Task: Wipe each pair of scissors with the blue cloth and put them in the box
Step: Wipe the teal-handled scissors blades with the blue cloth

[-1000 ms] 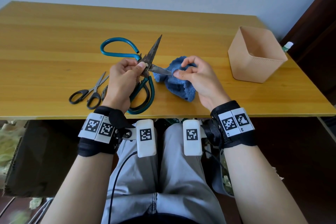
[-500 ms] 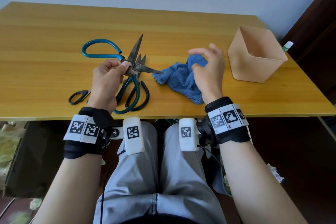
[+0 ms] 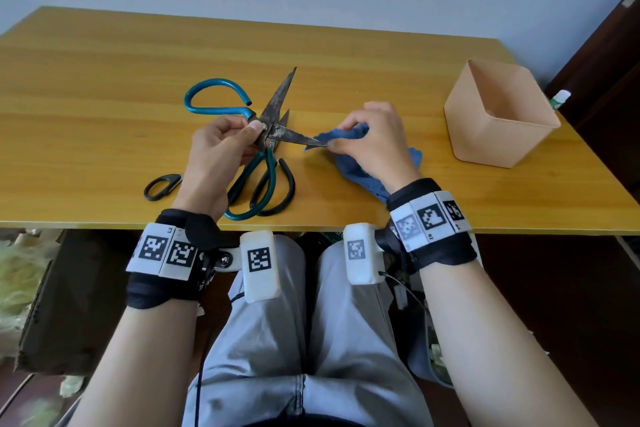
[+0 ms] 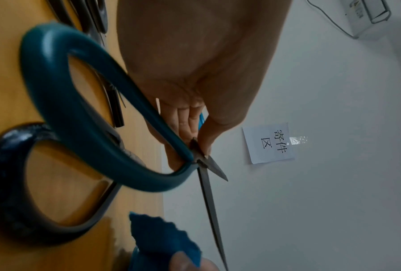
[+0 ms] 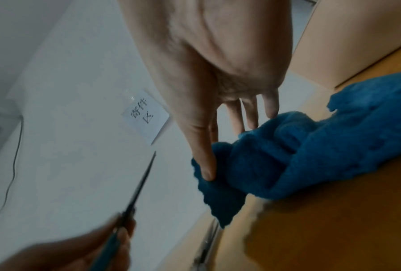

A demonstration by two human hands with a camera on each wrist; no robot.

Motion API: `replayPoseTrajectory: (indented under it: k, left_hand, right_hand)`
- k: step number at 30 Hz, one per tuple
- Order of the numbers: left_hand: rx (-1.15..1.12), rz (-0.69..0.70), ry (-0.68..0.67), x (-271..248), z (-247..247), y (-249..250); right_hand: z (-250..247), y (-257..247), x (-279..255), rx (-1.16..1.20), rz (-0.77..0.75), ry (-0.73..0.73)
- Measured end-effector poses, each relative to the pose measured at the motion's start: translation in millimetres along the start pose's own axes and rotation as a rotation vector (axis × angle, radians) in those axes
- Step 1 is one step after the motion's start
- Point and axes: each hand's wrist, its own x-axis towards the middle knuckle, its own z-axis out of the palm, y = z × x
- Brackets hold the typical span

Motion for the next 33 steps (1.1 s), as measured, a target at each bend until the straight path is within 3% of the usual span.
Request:
replayPoseTrajectory:
  k: [4,6,14,22,28,33]
  left_hand:
    - [-0.046,-0.028,-0.065,-2,0,3]
    - [-0.028,-0.017,-0.106,-5,2,4]
    - [0.109,0.005,-0.222,-14,13,2]
    - [0.178,-0.004,-0.246,-17,16,3]
    - [0.269,0.02,-0.27,-20,19,3]
    - [0.297,0.022,-0.267,-22,24,3]
  right_hand:
    - [-10,-1,-9,0.172,-0.017,0.202]
    - [-14,0,-13,0.293,-0.011,0.229]
    - [-11,3,-21,0.859,0.302,-0.099]
    - [-7,10,-33,1.279,0.374,-0.253]
    - [-1,17,-41,1.378,0.377,-0.326]
    - [3,19,-40,1.246,0.313,-0.37]
